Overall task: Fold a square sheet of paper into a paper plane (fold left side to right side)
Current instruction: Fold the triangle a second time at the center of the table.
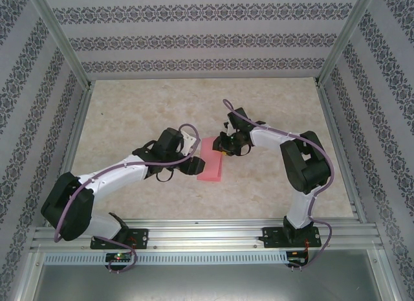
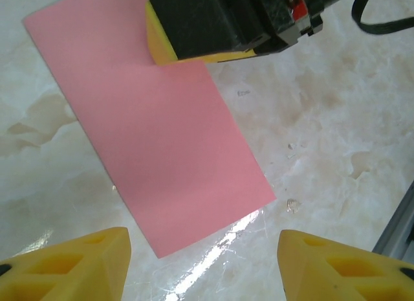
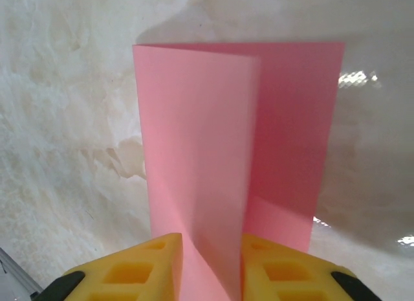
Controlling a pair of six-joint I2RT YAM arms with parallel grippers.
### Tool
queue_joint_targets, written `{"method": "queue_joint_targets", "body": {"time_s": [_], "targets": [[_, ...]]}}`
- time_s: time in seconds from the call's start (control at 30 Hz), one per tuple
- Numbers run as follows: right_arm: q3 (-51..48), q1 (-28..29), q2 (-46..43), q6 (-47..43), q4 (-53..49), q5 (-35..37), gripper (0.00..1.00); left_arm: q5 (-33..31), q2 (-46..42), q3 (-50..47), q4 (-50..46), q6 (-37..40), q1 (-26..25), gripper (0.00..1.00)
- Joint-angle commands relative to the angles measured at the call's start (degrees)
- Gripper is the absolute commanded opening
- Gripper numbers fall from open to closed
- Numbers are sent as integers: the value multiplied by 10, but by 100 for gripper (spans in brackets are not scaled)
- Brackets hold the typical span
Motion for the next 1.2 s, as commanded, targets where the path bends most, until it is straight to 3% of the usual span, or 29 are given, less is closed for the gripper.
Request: {"method": "queue_joint_targets", "body": {"time_s": [0.0, 0.67, 1.17], "targets": [[23, -7, -17, 1, -22, -10, 27, -25, -3, 3, -9, 26, -21, 63], [45, -6, -3, 8, -44, -23, 16, -80, 139, 110, -55, 58, -131, 65], [49, -7, 1, 5, -51, -26, 12, -225, 242, 219, -157, 69, -191, 68]]}}
